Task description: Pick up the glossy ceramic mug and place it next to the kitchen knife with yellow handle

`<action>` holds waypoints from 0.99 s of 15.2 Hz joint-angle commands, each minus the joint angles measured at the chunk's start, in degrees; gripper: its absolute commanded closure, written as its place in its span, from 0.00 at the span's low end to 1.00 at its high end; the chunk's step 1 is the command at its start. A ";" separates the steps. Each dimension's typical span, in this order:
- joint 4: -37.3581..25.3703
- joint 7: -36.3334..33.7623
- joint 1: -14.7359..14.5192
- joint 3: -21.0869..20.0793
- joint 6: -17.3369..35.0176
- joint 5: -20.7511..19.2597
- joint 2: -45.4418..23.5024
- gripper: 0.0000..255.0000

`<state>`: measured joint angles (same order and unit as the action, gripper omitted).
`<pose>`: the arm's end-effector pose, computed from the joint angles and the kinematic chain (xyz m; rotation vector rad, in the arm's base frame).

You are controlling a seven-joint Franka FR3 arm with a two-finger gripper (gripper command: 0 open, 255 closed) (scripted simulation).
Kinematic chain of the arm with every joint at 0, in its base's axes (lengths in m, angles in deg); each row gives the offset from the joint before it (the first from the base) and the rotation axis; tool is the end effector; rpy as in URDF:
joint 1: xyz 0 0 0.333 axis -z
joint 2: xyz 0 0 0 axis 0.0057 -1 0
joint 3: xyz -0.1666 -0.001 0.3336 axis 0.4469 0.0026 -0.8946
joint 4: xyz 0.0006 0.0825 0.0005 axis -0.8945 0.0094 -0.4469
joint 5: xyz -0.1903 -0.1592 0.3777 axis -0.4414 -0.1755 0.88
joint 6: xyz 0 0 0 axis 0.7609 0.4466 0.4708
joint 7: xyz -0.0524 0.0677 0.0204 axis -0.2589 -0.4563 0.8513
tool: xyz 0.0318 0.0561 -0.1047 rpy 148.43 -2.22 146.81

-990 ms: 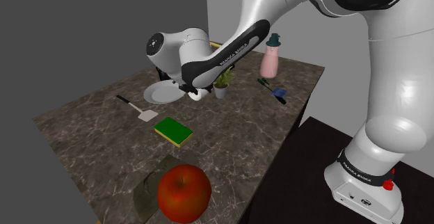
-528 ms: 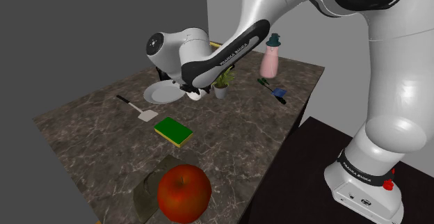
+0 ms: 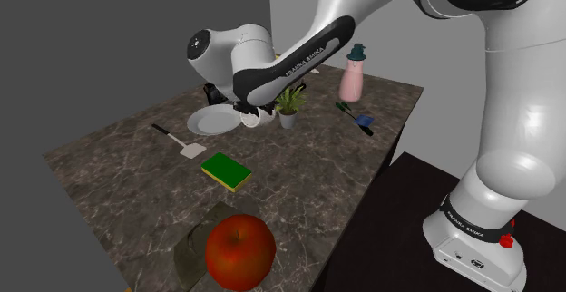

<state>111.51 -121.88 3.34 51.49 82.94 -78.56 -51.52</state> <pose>0.6311 0.2907 0.3553 2.4034 -1.0230 0.5566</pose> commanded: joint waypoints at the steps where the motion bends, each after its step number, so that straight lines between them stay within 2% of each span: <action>1: -0.17 0.79 0.22 -0.34 -0.66 0.71 0.98 1.00; 15: -4.97 6.71 0.72 -1.77 -6.59 4.31 5.34 1.00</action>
<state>107.02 -115.48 4.18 49.85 76.95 -74.48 -46.41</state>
